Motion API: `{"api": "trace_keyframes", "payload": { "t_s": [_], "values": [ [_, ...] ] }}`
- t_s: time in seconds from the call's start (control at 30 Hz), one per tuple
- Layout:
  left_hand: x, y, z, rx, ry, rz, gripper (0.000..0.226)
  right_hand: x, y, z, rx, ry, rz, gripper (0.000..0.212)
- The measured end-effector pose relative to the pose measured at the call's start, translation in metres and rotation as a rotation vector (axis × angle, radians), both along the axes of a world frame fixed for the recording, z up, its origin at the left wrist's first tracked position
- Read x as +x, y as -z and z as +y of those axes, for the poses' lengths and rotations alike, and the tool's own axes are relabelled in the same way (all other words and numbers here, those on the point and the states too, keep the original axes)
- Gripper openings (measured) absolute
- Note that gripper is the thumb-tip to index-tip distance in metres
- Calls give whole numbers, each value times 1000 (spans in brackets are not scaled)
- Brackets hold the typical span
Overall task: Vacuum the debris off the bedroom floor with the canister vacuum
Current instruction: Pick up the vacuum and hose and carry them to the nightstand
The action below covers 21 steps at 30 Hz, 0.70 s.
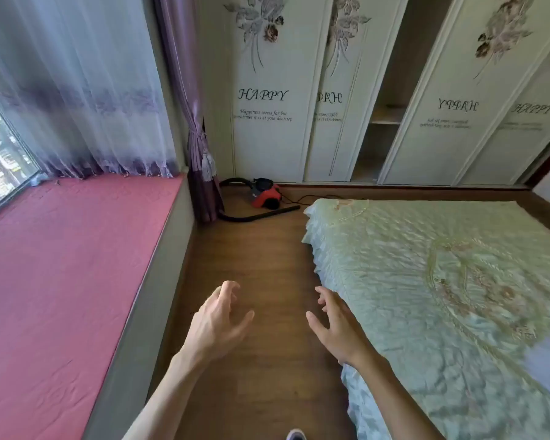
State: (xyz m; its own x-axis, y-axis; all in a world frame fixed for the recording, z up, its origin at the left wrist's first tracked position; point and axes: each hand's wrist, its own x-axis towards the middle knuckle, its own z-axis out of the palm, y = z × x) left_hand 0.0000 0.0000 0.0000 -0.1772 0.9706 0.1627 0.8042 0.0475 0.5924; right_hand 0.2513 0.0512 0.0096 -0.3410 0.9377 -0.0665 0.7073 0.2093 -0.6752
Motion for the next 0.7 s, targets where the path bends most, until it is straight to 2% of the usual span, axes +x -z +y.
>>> {"api": "trace_keyframes", "payload": {
  "t_s": [0.13, 0.7],
  "values": [
    [0, 7, 36, -12, 0, -9, 49, -2, 9, 35, -9, 3, -16, 60],
    [-30, 14, 289, -37, -90, 18, 47, -26, 27, 314, -35, -53, 78, 57]
  ]
}}
